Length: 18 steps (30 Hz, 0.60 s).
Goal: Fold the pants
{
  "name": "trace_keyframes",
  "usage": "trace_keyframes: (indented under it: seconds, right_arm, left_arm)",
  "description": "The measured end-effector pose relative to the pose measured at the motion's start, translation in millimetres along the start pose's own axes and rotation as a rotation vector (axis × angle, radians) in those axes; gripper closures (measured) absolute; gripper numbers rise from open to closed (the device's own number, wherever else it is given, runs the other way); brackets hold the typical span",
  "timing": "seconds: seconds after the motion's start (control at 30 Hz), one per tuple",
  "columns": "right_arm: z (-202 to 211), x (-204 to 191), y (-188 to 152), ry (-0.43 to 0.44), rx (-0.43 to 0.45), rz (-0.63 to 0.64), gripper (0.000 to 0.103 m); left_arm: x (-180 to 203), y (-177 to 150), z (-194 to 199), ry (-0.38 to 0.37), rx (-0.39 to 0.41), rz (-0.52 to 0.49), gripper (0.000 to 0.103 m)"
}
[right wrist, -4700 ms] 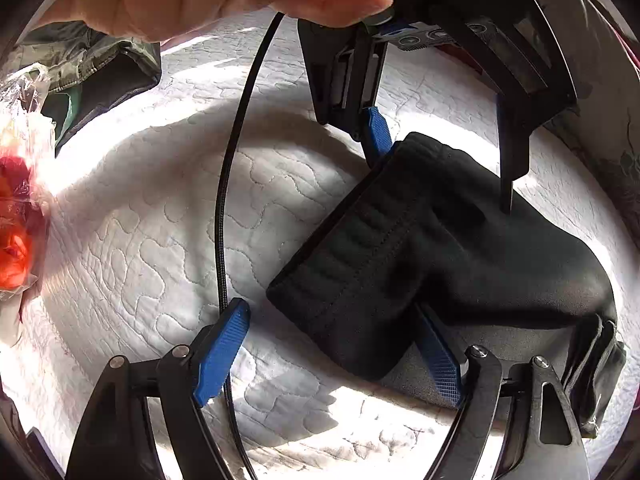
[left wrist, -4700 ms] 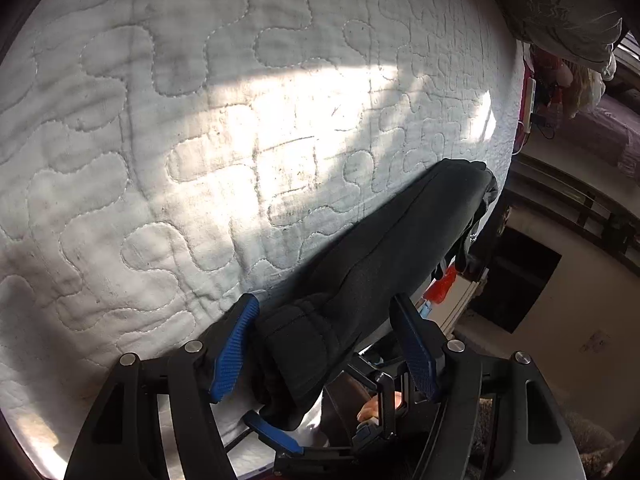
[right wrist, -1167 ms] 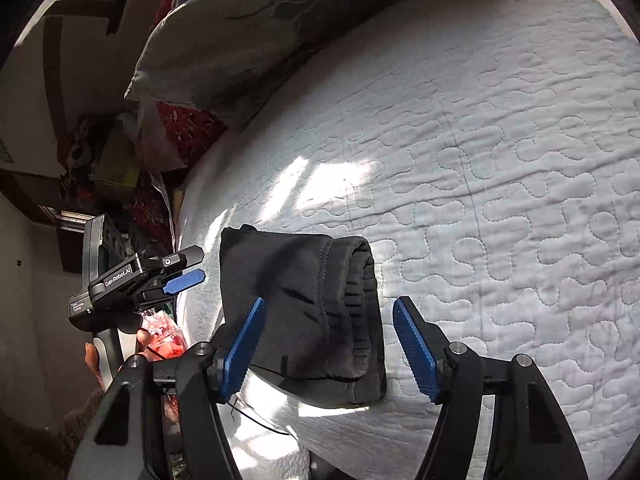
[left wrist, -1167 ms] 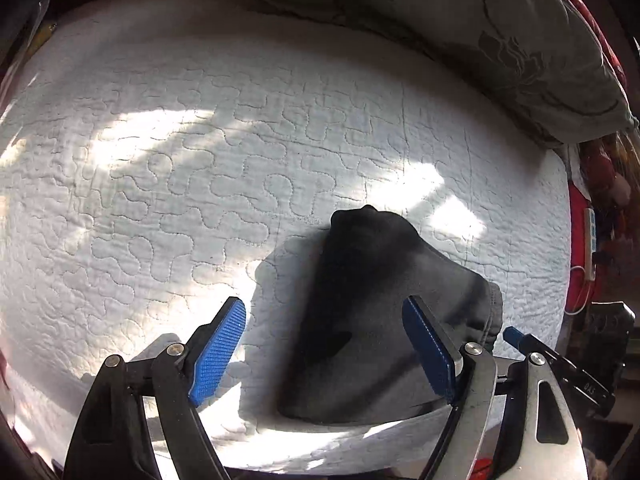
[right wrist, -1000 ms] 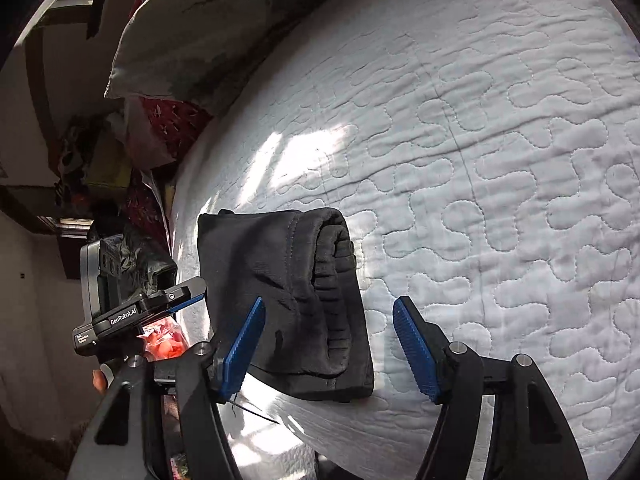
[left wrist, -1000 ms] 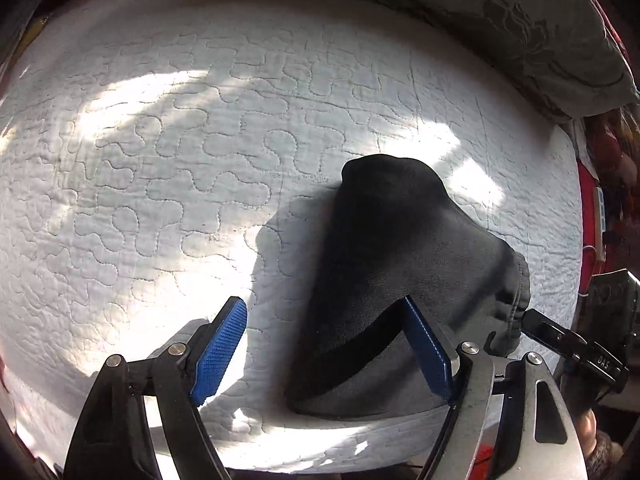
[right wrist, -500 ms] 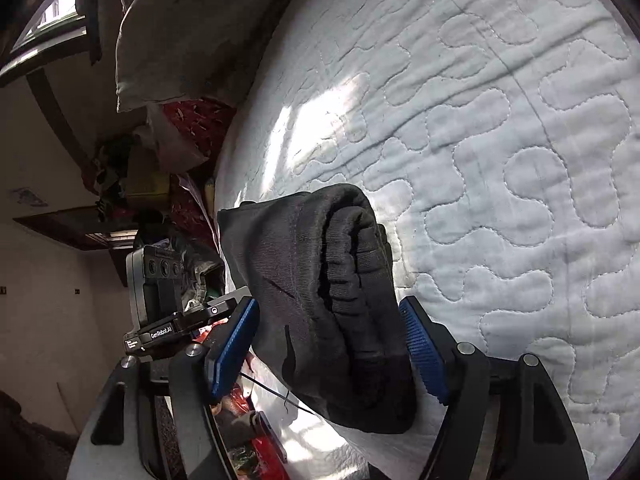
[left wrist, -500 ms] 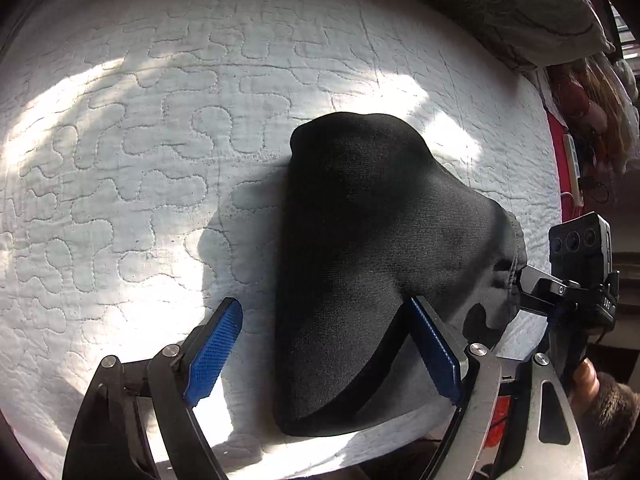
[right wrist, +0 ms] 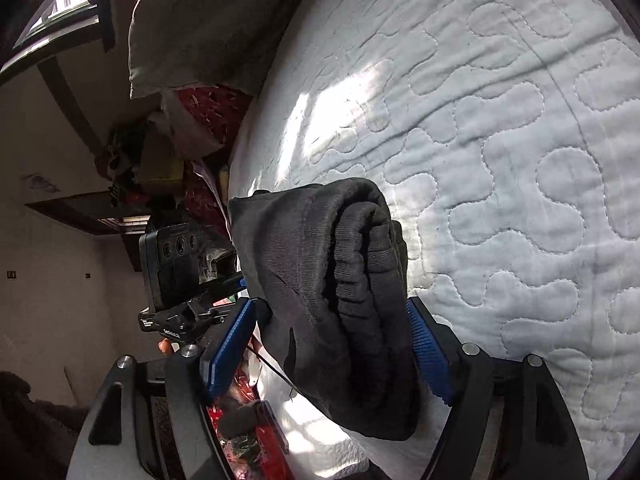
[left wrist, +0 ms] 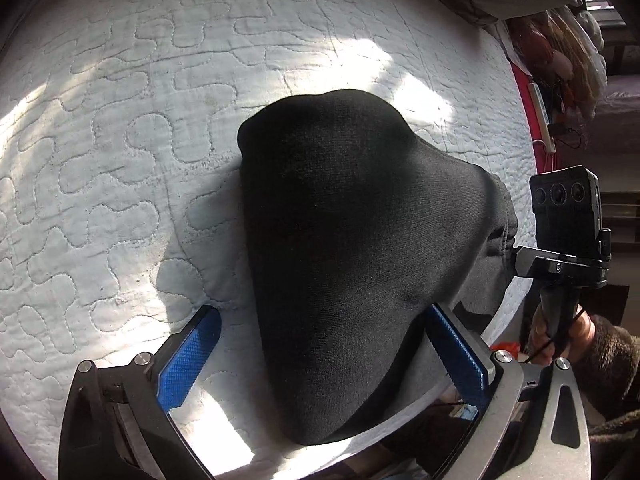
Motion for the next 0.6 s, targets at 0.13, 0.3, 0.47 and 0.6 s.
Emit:
trace_keyframes:
  seconds: [0.13, 0.3, 0.47, 0.6]
  right_arm:
    - [-1.8, -1.7, -1.4, -0.028, 0.011, 0.016, 0.024]
    - [5.0, 8.7, -3.6, -0.084, 0.019, -0.022, 0.058]
    - [12.4, -5.5, -7.4, -0.085, 0.022, 0.004, 0.063]
    - [15.1, -34.5, -9.3, -0.050, 0.005, 0.053, 0.064]
  left_arm:
    - [6.0, 2.7, -4.5, 0.049, 0.024, -0.014, 0.001]
    - [9.4, -0.5, 6.7, 0.011, 0.045, 0.031, 0.040]
    - [5.9, -1.0, 28.1, -0.083, 0.056, 0.108, 0.073]
    - [-3.1, 1.8, 62.8, -0.109, 0.087, 0.143, 0.079]
Point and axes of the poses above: each gripper's, at about its wrist camera, not at the fingertips, and z roughly against the way its jaws point, x to its right, y to its top, the point moved 5 cm from there along -z, roughly the way its jaws point, and after that the axes turned 8 degrees about x, right-handed, at the moved point
